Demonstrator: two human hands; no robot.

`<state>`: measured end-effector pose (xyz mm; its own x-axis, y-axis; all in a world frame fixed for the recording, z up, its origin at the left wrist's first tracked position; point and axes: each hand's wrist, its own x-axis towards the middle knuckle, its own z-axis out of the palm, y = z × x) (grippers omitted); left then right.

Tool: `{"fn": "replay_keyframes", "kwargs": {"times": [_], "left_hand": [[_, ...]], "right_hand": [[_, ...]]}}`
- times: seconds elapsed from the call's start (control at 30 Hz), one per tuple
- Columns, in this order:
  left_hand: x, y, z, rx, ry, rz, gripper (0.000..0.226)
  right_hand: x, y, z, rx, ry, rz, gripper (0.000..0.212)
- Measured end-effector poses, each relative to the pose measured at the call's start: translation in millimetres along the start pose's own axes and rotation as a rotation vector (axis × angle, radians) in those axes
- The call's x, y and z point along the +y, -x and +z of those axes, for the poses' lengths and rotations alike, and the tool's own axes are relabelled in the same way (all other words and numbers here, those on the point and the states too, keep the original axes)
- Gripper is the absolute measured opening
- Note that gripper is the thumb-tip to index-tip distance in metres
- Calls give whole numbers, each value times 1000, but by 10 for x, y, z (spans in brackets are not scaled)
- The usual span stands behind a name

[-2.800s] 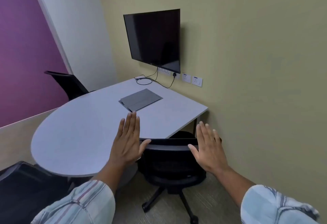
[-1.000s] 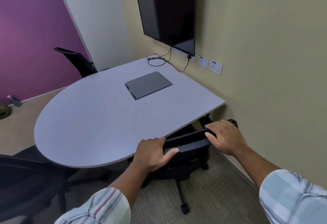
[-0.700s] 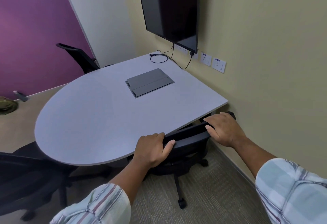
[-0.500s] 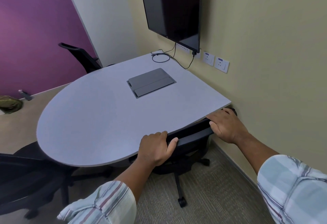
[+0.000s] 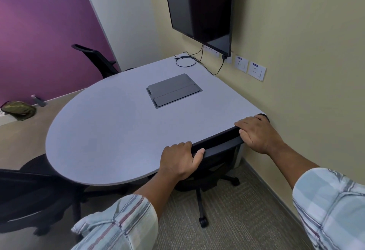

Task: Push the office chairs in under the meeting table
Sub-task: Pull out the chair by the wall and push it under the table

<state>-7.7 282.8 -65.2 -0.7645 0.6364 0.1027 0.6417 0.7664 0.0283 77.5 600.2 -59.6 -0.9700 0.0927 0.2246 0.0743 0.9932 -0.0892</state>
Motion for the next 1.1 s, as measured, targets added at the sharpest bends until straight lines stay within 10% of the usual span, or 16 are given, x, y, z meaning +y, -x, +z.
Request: {"fn": "replay_keyframes", "kwargs": {"times": [1.1], "left_hand": [[30, -175, -97, -114, 143, -27, 103]], "right_hand": [[-801, 43, -223, -17, 77, 190, 74]]}}
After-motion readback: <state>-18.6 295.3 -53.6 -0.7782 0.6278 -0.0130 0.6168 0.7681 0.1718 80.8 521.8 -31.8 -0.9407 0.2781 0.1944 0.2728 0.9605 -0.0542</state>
